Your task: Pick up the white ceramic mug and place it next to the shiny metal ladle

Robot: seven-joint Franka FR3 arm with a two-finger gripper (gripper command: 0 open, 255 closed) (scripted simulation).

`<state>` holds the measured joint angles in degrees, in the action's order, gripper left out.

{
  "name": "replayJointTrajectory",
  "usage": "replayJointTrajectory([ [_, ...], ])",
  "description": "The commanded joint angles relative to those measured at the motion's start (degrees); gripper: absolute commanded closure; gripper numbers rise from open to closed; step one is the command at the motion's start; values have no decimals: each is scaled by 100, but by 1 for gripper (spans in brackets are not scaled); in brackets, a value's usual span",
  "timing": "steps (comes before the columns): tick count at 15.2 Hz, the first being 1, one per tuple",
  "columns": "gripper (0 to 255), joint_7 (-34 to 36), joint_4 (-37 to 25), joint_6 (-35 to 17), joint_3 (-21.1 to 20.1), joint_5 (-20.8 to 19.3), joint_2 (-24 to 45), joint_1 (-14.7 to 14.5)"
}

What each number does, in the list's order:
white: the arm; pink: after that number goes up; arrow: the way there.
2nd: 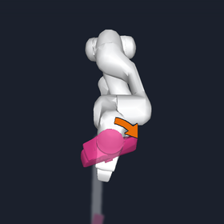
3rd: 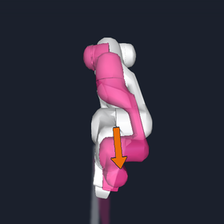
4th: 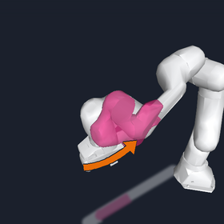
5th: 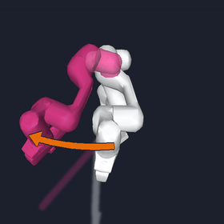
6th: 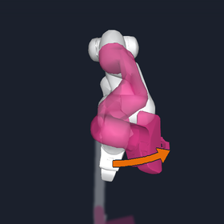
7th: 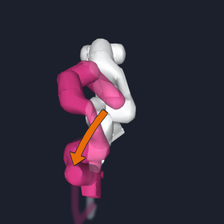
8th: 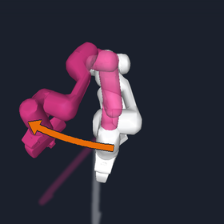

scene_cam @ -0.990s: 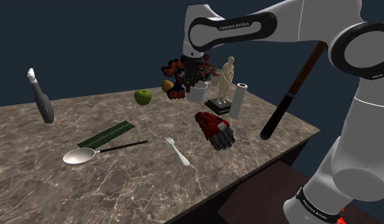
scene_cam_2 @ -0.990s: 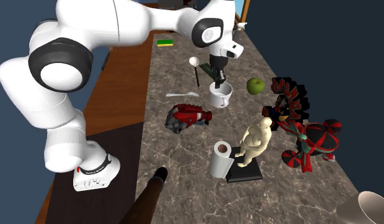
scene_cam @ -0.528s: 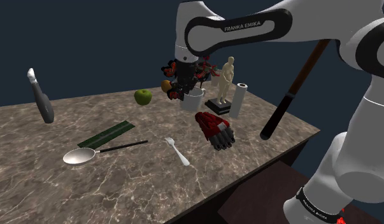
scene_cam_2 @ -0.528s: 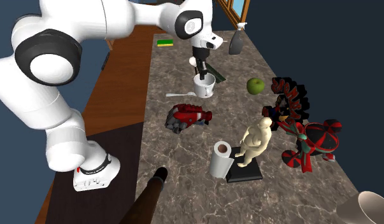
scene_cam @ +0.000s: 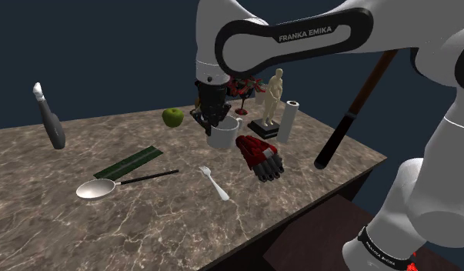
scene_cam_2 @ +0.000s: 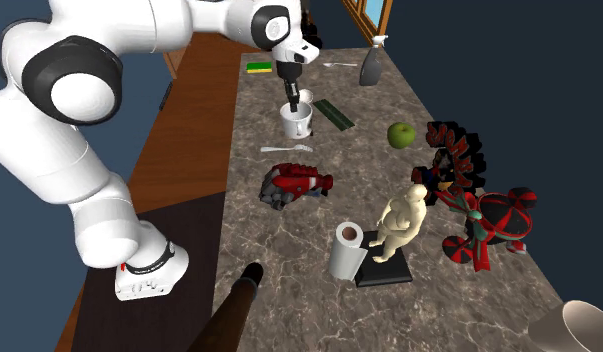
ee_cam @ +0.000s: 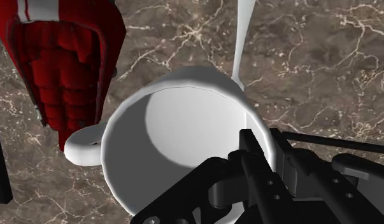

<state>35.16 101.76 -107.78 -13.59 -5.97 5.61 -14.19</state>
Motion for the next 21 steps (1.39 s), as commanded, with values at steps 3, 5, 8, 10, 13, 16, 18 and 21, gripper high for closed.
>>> replayJointTrajectory([
  [3,255,536,15,62,-237,-20,-32,-289],
  [5,255,806,-40,100,-355,-44,11,-439],
  [8,255,1215,-177,172,-530,-94,119,-668],
  [10,255,1490,-303,229,-642,-139,221,-829],
  [13,255,1905,-549,332,-802,-226,418,-1082],
  [16,255,2318,-865,459,-948,-338,669,-1354],
  [18,255,2489,-942,443,-996,-394,789,-1470],
  [21,255,2515,-740,222,-989,-412,811,-1463],
])
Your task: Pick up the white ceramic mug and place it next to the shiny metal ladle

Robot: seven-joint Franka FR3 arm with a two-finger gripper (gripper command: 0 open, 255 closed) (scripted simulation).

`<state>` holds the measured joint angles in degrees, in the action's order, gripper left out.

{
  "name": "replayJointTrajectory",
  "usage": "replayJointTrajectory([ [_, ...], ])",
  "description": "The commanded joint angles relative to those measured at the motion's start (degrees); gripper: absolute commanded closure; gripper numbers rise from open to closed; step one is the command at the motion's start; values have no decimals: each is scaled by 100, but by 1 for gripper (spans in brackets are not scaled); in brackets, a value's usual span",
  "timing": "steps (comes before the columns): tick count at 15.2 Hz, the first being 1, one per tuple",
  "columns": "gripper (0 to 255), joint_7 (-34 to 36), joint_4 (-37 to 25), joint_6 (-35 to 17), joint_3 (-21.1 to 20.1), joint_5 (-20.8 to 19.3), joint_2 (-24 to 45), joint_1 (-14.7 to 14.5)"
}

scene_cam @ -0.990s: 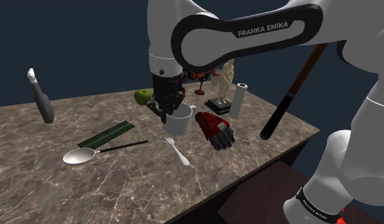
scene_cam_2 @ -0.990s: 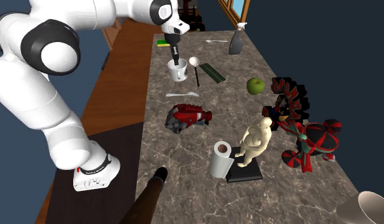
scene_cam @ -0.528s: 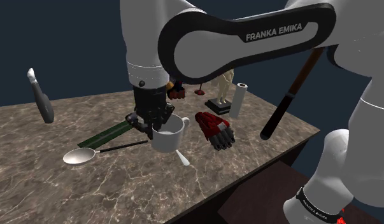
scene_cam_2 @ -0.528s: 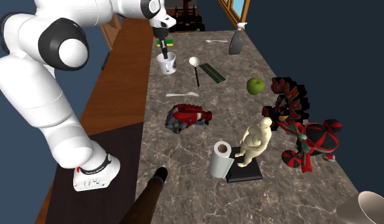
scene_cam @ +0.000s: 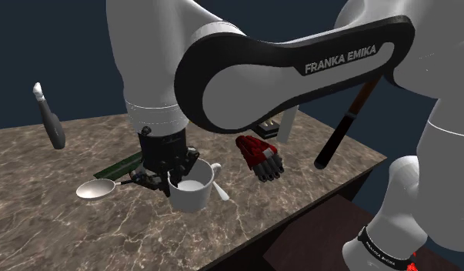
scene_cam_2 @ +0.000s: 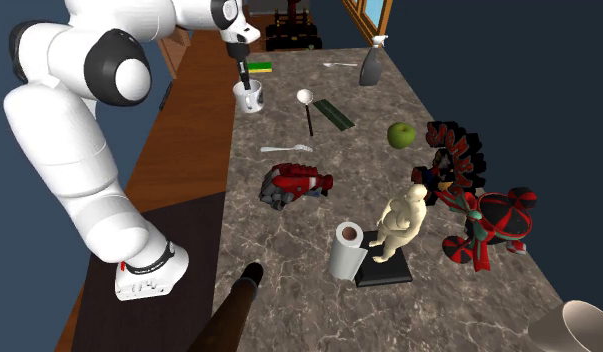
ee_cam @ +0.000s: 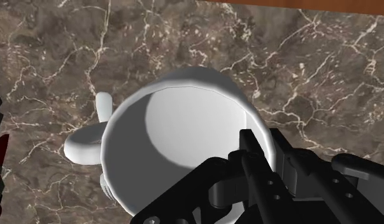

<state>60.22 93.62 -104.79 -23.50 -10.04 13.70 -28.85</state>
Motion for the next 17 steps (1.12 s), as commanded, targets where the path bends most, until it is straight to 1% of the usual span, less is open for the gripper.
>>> replayJointTrajectory([
  [1,255,19,138,-150,5,-12,12,5],
  [17,255,218,953,-1254,72,-219,341,-8],
])
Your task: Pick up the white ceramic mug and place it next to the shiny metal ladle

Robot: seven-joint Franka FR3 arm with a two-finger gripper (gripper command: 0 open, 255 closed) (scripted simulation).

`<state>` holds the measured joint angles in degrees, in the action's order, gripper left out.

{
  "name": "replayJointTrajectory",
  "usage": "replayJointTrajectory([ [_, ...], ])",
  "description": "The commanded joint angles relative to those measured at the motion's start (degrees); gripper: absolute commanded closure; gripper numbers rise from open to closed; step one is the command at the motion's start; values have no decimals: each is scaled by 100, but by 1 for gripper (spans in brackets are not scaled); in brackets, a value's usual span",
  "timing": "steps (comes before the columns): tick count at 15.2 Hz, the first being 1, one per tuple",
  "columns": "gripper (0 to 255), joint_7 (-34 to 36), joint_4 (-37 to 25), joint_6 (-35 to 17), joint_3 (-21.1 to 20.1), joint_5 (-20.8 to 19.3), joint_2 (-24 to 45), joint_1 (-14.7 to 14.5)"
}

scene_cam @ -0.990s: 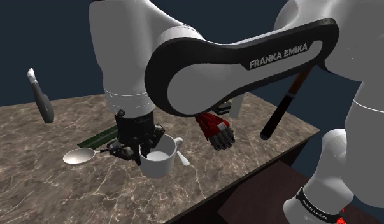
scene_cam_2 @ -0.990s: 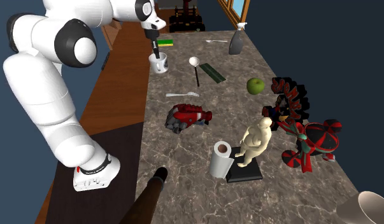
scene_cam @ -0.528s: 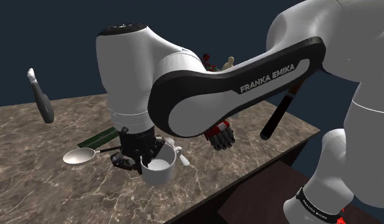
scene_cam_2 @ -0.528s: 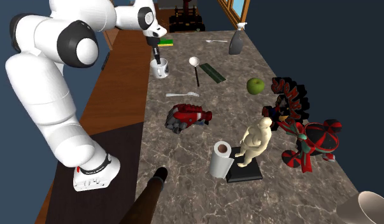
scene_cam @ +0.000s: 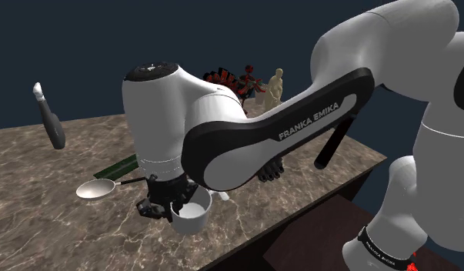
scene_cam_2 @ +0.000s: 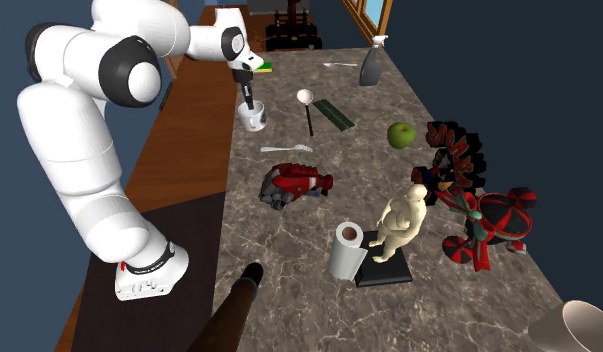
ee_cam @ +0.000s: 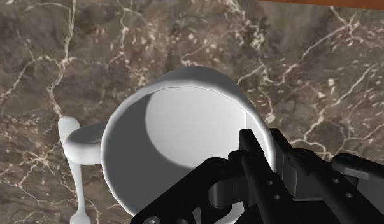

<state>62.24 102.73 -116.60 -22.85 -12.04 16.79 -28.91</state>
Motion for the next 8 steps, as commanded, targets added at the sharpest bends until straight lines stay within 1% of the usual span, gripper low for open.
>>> replayJointTrajectory([
  [1,255,31,81,-139,13,-38,62,-6],
  [6,255,108,244,-440,47,-132,217,-25],
  [8,255,108,244,-440,47,-132,217,-26],
])
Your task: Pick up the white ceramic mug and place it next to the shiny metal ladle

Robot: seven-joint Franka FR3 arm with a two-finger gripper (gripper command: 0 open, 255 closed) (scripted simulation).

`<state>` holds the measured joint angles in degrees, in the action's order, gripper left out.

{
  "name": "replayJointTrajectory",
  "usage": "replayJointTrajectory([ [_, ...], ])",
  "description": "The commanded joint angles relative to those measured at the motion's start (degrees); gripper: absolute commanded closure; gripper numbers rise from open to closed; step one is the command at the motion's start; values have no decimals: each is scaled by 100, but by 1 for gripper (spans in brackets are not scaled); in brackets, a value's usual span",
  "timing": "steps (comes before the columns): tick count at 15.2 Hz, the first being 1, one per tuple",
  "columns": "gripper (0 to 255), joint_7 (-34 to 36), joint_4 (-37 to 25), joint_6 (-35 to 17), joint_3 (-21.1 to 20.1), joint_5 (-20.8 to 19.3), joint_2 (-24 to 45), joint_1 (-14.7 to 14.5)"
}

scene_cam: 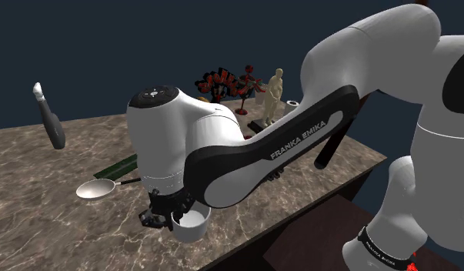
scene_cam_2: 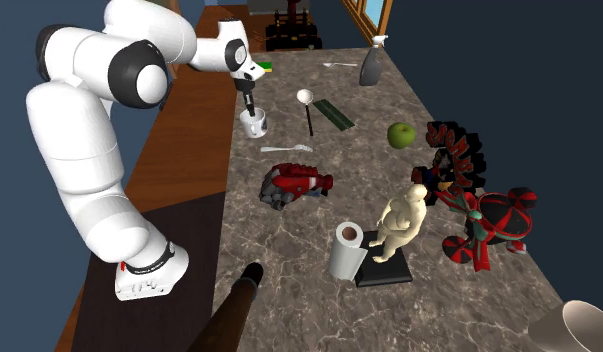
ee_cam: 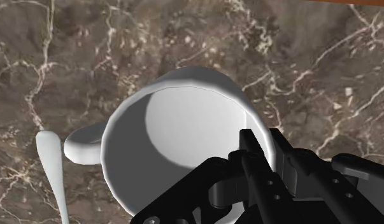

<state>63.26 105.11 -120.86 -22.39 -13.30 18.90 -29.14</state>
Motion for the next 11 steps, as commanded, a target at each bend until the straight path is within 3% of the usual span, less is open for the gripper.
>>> replayJointTrajectory([
  [1,255,5,6,-14,1,-5,6,-2],
  [6,255,5,6,-14,1,-5,6,-2],
  [7,0,5,6,-14,1,-5,6,-2],
  [11,0,5,6,-14,1,-5,6,-2],
])
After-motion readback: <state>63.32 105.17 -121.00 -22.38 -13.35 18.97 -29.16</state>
